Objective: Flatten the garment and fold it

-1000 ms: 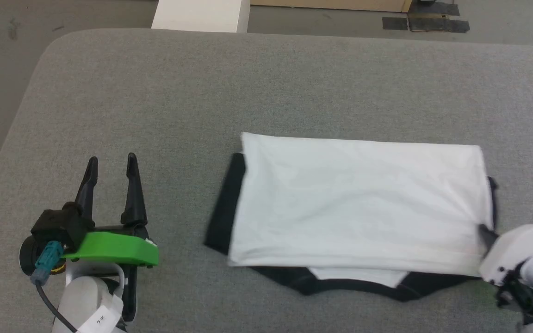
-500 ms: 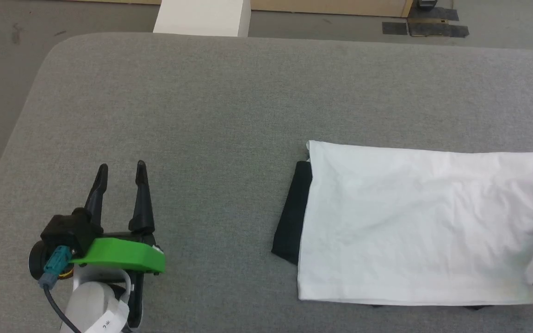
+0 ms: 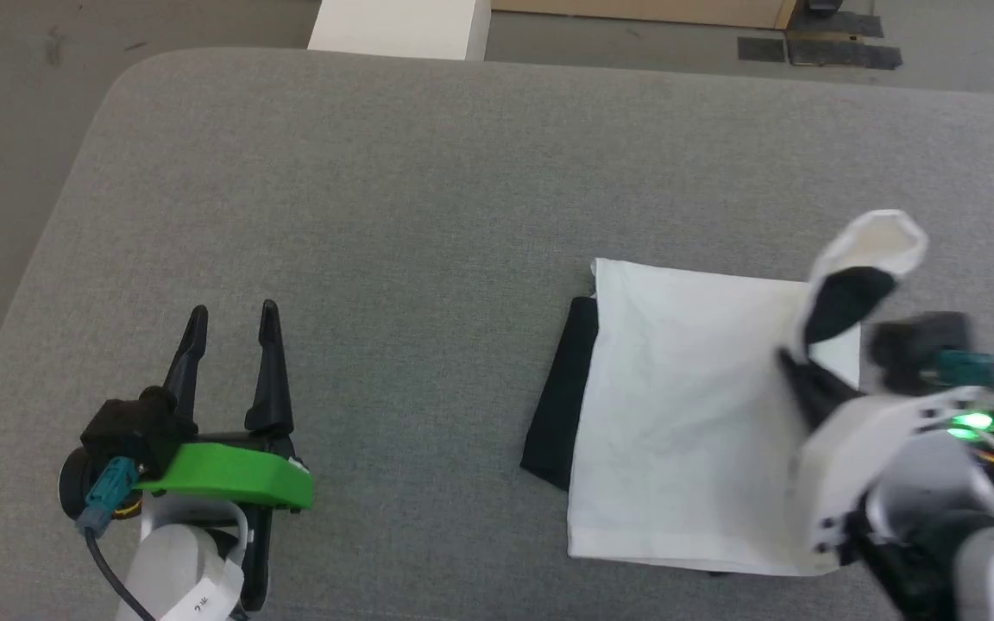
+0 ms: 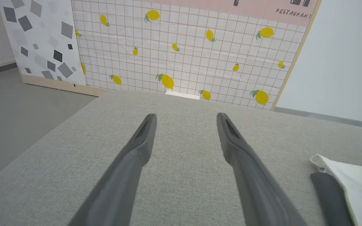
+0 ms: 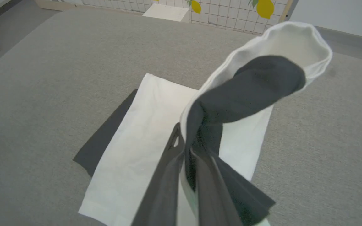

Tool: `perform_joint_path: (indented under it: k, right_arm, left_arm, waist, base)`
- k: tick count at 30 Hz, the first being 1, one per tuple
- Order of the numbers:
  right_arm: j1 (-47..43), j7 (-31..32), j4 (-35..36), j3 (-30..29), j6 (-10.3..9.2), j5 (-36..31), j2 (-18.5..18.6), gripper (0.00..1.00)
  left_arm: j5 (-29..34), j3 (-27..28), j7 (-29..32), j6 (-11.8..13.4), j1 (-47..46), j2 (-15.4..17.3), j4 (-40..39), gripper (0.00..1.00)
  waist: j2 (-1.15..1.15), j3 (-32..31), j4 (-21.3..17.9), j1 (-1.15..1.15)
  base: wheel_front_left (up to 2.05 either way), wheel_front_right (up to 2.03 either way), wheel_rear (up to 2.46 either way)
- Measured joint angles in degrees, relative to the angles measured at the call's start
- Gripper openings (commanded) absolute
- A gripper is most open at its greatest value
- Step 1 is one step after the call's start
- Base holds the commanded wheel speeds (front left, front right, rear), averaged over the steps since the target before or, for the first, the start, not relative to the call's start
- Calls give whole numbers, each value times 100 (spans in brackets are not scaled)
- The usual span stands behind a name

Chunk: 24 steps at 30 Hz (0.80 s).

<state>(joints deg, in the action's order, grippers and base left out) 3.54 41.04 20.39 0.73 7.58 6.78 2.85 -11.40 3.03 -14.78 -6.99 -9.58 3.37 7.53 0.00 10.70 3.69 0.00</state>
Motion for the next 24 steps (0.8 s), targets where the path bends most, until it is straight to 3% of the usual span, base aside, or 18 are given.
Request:
perform_joint_path:
  k: [6, 12, 13, 14, 15, 20, 24]
  right_arm:
    - [476, 29, -679, 1106, 0, 19, -3, 0]
    - [1181, 38, -2081, 1871, 0, 309, -2, 0]
    - [1223, 40, -2185, 1906, 0, 345, -2, 24]
    - [1259, 35, -2268, 1961, 0, 394, 0, 86]
    - [1290, 9, -2313, 1965, -1, 465, 1, 100]
    - [1293, -326, -2146, 2012, 0, 983, 0, 100]
    - [1276, -1365, -1469, 1769, -1, 1564, -2, 100]
  left_arm:
    - [-2, -18, 0, -2, -47, -10, -5, 100]
    - [-9, -41, 0, -3, -164, -16, -2, 100]
    - [-12, -44, 0, -3, -167, -16, 1, 100]
    - [-19, -48, 0, -3, -168, -16, 5, 100]
    - [-20, -54, 0, -3, -169, -16, 10, 100]
    - [-25, -35, 0, -3, -166, -18, 26, 100]
    - [-24, -11, 0, -2, -164, -20, 26, 100]
  waist:
    - [0, 152, 118, 0]
    - [0, 392, 283, 0]
    - [0, 412, 300, 0]
    - [0, 430, 320, 0]
    - [0, 447, 337, 0]
    - [0, 439, 333, 0]
    - [0, 367, 261, 1]
  base:
    - [0, 0, 0]
    - [0, 0, 0]
    - [0, 0, 0]
    - [0, 0, 0]
    - [0, 0, 0]
    - [0, 0, 0]
    - [0, 0, 0]
